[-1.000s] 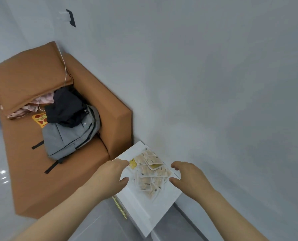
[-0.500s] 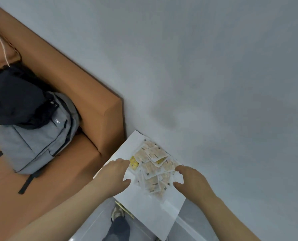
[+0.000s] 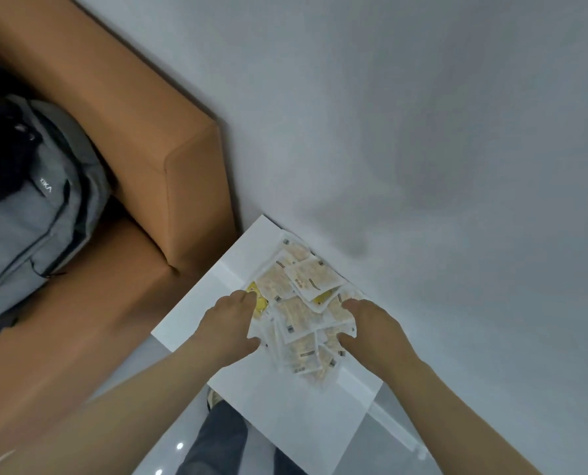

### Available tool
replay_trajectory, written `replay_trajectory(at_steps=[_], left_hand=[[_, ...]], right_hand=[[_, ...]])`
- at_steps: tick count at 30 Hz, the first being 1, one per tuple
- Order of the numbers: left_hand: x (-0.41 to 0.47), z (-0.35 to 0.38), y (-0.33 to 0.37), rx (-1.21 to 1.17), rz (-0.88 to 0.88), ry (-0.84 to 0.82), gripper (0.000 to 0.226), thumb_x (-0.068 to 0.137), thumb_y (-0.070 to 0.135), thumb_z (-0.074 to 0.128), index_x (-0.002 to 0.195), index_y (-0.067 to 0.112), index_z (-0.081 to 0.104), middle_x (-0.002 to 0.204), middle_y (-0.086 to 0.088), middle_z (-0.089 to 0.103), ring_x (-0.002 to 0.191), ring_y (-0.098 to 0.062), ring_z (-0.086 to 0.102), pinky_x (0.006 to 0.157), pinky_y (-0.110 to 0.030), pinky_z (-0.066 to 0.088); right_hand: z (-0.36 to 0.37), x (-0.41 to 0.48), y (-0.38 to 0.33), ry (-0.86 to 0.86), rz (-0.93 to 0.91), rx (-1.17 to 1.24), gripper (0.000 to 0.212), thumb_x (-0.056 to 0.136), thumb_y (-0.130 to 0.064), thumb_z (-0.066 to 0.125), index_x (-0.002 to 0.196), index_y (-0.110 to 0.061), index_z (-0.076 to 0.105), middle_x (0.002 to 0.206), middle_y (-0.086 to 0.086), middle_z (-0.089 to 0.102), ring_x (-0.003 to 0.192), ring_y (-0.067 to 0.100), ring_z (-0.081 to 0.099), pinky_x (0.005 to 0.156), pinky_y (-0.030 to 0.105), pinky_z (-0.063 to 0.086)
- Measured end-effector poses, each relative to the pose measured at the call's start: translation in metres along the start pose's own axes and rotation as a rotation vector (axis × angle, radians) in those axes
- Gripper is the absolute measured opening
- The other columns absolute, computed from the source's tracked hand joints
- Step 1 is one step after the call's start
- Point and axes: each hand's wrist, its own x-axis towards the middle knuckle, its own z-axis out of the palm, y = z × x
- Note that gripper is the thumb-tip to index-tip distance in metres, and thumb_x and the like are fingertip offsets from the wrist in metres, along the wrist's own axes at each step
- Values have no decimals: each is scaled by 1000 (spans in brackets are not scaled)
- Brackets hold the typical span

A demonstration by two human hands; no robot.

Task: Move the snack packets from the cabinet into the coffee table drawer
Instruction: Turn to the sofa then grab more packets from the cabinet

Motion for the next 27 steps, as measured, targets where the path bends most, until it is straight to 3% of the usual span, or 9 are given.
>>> replay_trajectory(at_steps=[5, 10, 14, 17, 20, 24, 27], left_hand=[[34, 32, -23, 87, 2, -10, 97, 79, 36, 70, 151, 18, 8, 157, -8, 14, 141, -29, 24, 108, -39, 37], [56, 53, -38, 51, 8, 22, 102, 77, 38, 72, 151, 21, 4, 159, -6, 7, 144, -28, 18, 111, -36, 32], [75, 58, -43, 7, 46, 84, 111, 77, 37, 75, 150, 28, -8, 160, 0, -5, 147, -26, 11, 113, -38, 30], [90, 58, -45, 81, 151, 123, 116, 77, 36, 75, 147, 35, -17, 157, 5, -22, 148, -29, -4, 116, -44, 27], [104, 58, -45, 169, 250, 112, 113, 80, 38, 72, 147, 37, -19, 156, 5, -26, 147, -30, -11, 117, -45, 23], [115, 58, -42, 42, 241, 56, 103, 80, 40, 71, 150, 37, -5, 160, 2, 2, 146, -27, 15, 114, -42, 33], [117, 51, -40, 18, 235, 34, 96, 82, 32, 71, 151, 33, 4, 158, -2, 13, 143, -24, 23, 112, -32, 31]], right_hand=[[37, 52, 2, 31, -78, -11, 67, 86, -32, 62, 144, -18, 31, 142, 3, 38, 128, 21, 40, 99, 30, 41], [68, 95, -1, 39, -89, -7, 80, 86, -34, 65, 149, -17, 18, 155, 9, 17, 143, 26, 16, 113, 37, 29], [88, 121, 1, 35, -50, -33, 88, 85, -36, 65, 151, -19, 10, 158, 11, 8, 146, 31, 8, 118, 46, 20], [97, 132, 4, 61, -46, -60, 86, 85, -38, 61, 151, -20, 9, 157, 14, 11, 143, 33, 17, 115, 47, 26], [100, 137, 7, 127, -65, -77, 79, 84, -33, 61, 148, -18, 18, 151, 15, 26, 132, 33, 37, 102, 44, 43], [94, 138, 12, 175, -130, -108, 64, 89, -31, 54, 146, -18, 28, 142, 10, 41, 110, 28, 55, 80, 35, 49], [84, 132, 16, 147, -172, -93, 58, 92, -26, 50, 146, -21, 30, 143, 4, 43, 108, 25, 58, 81, 34, 52]])
